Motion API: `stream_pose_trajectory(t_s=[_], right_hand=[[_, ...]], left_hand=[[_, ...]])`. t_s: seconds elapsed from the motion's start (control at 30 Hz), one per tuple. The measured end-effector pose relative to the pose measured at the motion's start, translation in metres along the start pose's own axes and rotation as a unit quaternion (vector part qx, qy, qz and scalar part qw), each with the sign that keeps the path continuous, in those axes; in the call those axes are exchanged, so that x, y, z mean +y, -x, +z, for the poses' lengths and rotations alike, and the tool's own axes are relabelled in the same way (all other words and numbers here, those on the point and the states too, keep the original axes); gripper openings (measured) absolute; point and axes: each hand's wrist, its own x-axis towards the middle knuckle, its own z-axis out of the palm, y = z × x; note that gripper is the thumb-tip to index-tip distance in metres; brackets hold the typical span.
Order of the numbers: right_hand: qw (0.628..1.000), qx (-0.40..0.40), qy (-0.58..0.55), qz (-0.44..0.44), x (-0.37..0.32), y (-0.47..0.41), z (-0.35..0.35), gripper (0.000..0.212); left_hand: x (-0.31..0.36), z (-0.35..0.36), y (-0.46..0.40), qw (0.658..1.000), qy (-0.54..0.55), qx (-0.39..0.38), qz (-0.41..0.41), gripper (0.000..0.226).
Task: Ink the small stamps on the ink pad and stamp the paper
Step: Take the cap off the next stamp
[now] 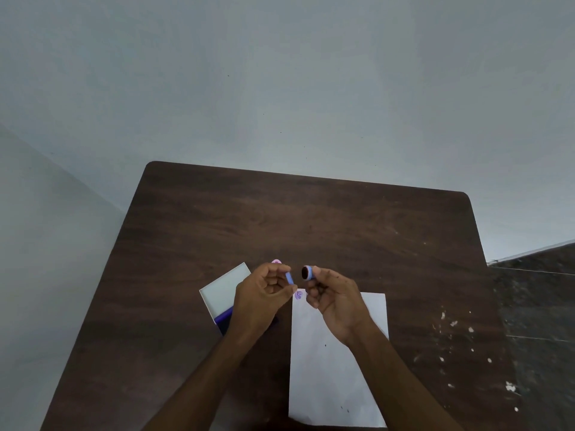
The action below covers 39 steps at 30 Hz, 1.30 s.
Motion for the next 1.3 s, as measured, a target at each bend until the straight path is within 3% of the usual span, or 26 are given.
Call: stream_pose_trajectory(t_s=[0.17, 0.47, 0.6, 0.77, 1.03, 1.17, 1.23, 1.3], right_hand=[[0.988, -0.034, -0.132, 0.071, -0.004, 0.003, 0.001, 0.023], [0.960, -0.100, -0.244, 0.095, -0.007, 0.003, 0.003, 0.029], [0.949, -0.119, -0.276, 0.096, -0.008, 0.006, 0.006, 0.029], [0.937, -0.143, -0.302, 0.099, -0.013, 0.010, 0.014, 0.027], [0.936, -0.150, -0.305, 0.092, -0.017, 0.015, 0.022, 0.029], [0.936, -0.154, -0.303, 0.088, -0.017, 0.016, 0.024, 0.031], [0.937, -0.153, -0.301, 0.090, -0.016, 0.017, 0.025, 0.031], [0.938, -0.150, -0.299, 0.091, -0.016, 0.018, 0.025, 0.031]], left_hand=[[-0.014, -0.001, -0.005, 0.999, 0.027, 0.044, 0.005, 0.032], [-0.048, 0.016, -0.033, 0.984, -0.148, 0.099, -0.002, 0.037], [-0.057, 0.026, -0.037, 0.978, -0.177, 0.093, -0.051, 0.041], [-0.058, 0.030, -0.045, 0.968, -0.234, 0.090, -0.013, 0.039], [-0.063, 0.025, -0.046, 0.969, -0.233, 0.084, -0.026, 0.048], [-0.056, 0.018, -0.041, 0.971, -0.216, 0.100, 0.019, 0.043], [-0.043, 0.013, -0.032, 0.983, -0.151, 0.107, 0.007, 0.037], [-0.025, 0.005, -0.016, 0.991, -0.021, 0.133, 0.005, 0.020]])
